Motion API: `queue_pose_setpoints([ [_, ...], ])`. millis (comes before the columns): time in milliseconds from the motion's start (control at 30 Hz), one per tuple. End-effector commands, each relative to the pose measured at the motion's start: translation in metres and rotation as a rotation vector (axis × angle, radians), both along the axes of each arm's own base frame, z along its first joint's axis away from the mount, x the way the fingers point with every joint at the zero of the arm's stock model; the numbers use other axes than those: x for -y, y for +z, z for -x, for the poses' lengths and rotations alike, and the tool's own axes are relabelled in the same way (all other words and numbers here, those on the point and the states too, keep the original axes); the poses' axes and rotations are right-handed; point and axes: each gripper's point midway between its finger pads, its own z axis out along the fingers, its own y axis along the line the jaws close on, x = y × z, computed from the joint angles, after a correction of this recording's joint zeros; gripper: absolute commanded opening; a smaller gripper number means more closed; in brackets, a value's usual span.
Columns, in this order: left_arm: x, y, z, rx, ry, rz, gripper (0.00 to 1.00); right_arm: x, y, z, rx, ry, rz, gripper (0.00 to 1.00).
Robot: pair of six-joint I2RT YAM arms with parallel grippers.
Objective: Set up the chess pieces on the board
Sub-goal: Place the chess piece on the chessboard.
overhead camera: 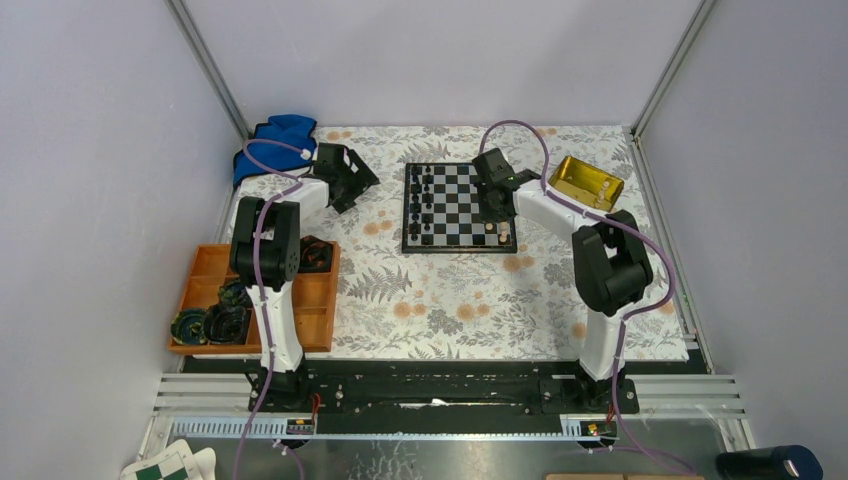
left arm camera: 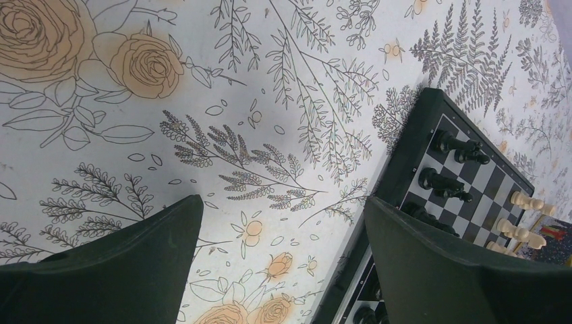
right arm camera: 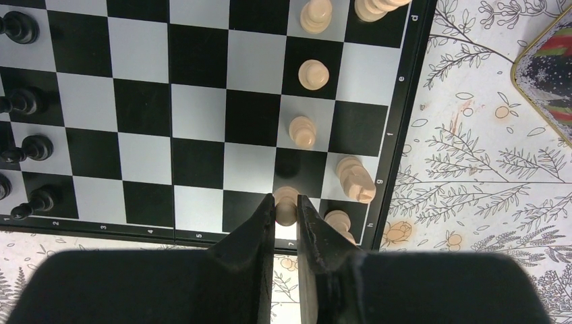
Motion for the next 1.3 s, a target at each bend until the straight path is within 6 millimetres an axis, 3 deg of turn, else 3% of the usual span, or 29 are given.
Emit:
queue_pose_setpoints([
  [0,-0.011,-0.049,0.037,-0.173,0.013,-0.023,0.99,-0.003,-0.001,-0.008,0.031,0.006,0.022,0.00],
  [967,-0.013,-0.054,0.040,-0.182,0.011,-0.030,0.99,0.001,-0.019,-0.007,0.014,0.003,0.054,0.00],
  [1267,-0.013,-0.055,0.041,-0.183,0.011,-0.035,0.99,0.000,-0.010,-0.008,0.023,0.012,0.047,0.29],
])
